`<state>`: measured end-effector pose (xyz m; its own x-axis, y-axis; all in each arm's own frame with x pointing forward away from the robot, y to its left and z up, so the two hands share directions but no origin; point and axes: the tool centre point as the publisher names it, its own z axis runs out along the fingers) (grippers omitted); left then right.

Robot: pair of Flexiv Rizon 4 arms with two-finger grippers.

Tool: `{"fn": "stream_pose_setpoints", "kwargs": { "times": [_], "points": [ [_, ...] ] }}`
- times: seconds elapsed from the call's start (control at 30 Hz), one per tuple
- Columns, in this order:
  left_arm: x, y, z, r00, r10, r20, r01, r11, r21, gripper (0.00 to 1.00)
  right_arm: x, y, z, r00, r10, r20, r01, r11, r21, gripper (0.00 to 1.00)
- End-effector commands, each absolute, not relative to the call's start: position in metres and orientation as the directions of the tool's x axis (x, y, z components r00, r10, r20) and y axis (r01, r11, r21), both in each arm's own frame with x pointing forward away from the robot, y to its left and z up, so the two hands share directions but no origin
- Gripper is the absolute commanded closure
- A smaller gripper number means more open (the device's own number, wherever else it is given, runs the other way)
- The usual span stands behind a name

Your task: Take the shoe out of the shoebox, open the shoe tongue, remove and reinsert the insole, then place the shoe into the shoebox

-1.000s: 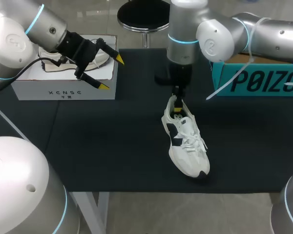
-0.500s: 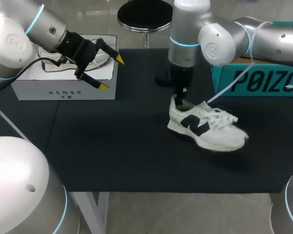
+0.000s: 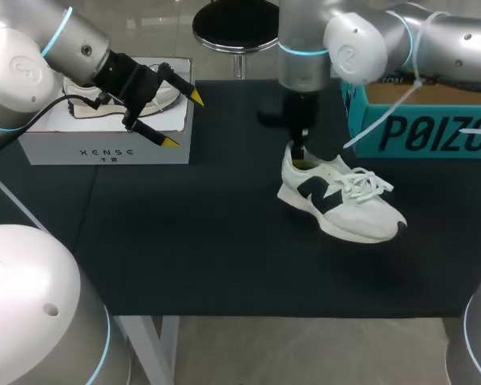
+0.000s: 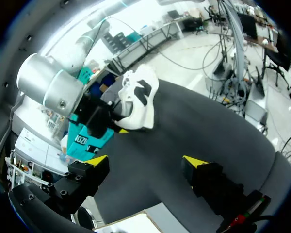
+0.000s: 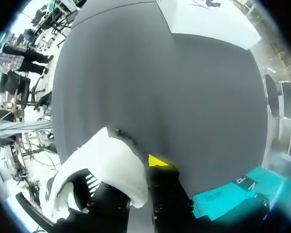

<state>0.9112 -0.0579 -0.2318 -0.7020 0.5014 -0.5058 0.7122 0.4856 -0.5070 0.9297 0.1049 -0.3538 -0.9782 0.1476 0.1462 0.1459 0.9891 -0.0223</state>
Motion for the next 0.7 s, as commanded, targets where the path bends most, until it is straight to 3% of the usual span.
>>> {"fn": "stream_pose_setpoints", "kwargs": {
  "times": [0.03,0.1,0.27,0.6,0.7],
  "points": [
    [0.912,-0.058,-0.232,-0.702,0.504,-0.504,0.713,0.487,-0.505,0.00,0.928,0.090,-0.314,-0.916,0.343,0.209,0.335,0.939,-0.072,1.00],
    [0.912,-0.058,-0.232,-0.702,0.504,-0.504,0.713,0.487,-0.505,0.00,0.921,0.079,-0.298,-0.848,0.470,0.243,0.462,0.882,-0.094,1.00],
    [0.912,-0.058,-0.232,-0.702,0.504,-0.504,0.713,0.487,-0.505,0.00,0.907,0.062,-0.256,-0.757,0.622,0.202,0.607,0.783,-0.136,1.00],
    [0.912,-0.058,-0.232,-0.702,0.504,-0.504,0.713,0.487,-0.505,0.00,0.879,0.052,-0.175,-0.584,0.809,0.059,0.771,0.577,-0.270,1.00],
    [0.912,-0.058,-0.232,-0.702,0.504,-0.504,0.713,0.487,-0.505,0.00,0.874,0.048,-0.159,-0.602,0.798,-0.015,0.775,0.580,-0.252,1.00]
  ]
}}
